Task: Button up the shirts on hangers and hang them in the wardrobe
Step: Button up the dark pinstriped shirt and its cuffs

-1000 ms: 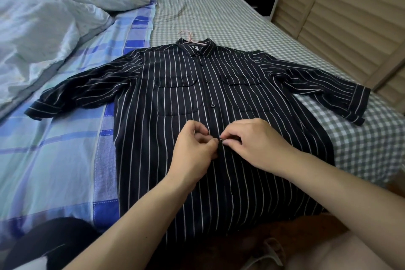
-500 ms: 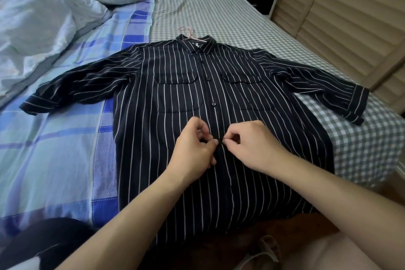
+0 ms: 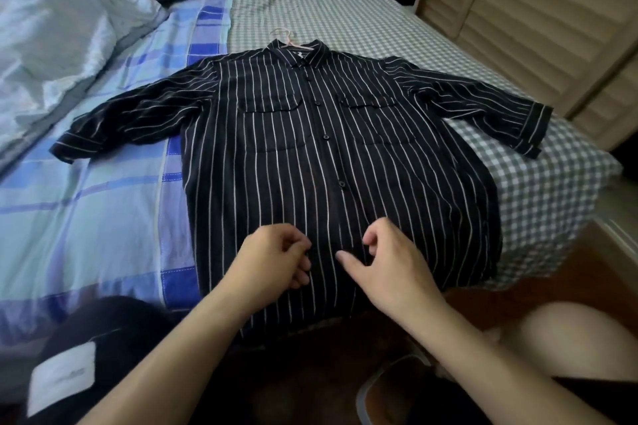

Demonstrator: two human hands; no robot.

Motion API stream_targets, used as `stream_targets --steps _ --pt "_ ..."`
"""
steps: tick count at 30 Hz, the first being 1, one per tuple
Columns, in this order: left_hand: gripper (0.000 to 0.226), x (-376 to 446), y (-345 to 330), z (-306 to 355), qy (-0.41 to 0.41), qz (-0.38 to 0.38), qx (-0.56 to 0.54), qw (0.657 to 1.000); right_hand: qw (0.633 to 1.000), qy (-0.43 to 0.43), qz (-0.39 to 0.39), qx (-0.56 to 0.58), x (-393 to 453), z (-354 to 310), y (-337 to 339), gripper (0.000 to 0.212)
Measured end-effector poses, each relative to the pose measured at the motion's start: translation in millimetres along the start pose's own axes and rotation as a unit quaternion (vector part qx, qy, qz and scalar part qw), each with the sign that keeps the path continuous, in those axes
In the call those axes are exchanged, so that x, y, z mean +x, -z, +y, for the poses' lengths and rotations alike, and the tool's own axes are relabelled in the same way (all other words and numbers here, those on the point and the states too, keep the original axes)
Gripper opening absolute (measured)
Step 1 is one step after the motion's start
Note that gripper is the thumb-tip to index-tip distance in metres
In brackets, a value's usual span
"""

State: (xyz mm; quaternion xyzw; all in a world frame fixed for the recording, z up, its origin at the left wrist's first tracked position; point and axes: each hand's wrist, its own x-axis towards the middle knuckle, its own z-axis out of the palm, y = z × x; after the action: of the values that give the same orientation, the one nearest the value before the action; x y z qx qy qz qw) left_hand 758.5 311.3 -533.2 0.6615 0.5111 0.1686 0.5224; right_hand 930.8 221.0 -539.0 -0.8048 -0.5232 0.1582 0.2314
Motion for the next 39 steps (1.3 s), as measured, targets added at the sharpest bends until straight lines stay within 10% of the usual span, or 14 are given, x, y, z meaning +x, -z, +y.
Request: stream_targets --steps 4,8,14,21,27,39 --pt "0.015 -13 -16 -18 -0.124 0.128 0.088 0.980 0.995 0.033 0.048 -0.080 -2 -7 -21 0.036" --pt "0.018 -13 -23 -22 -0.167 0.173 0.140 0.961 0.996 -0.031 -0.021 0.086 4 14 -3 0.011" --pt "0.016 -9 -28 -27 -0.201 0.190 0.216 0.936 0.859 -0.149 -0.211 0.442 15 44 25 0.010" --pt "0.029 -3 -43 -21 -0.317 0.138 0.341 0.874 0.775 -0.180 -0.260 0.547 26 53 28 0.020" --pt "0.002 5 -55 -6 -0.287 0.117 0.396 0.865 0.803 -0.176 -0.253 0.510 23 51 24 0.024" --pt "0.013 -2 -55 25 -0.059 0.060 0.095 0.992 0.866 -0.153 -0.207 0.428 21 43 16 0.017"
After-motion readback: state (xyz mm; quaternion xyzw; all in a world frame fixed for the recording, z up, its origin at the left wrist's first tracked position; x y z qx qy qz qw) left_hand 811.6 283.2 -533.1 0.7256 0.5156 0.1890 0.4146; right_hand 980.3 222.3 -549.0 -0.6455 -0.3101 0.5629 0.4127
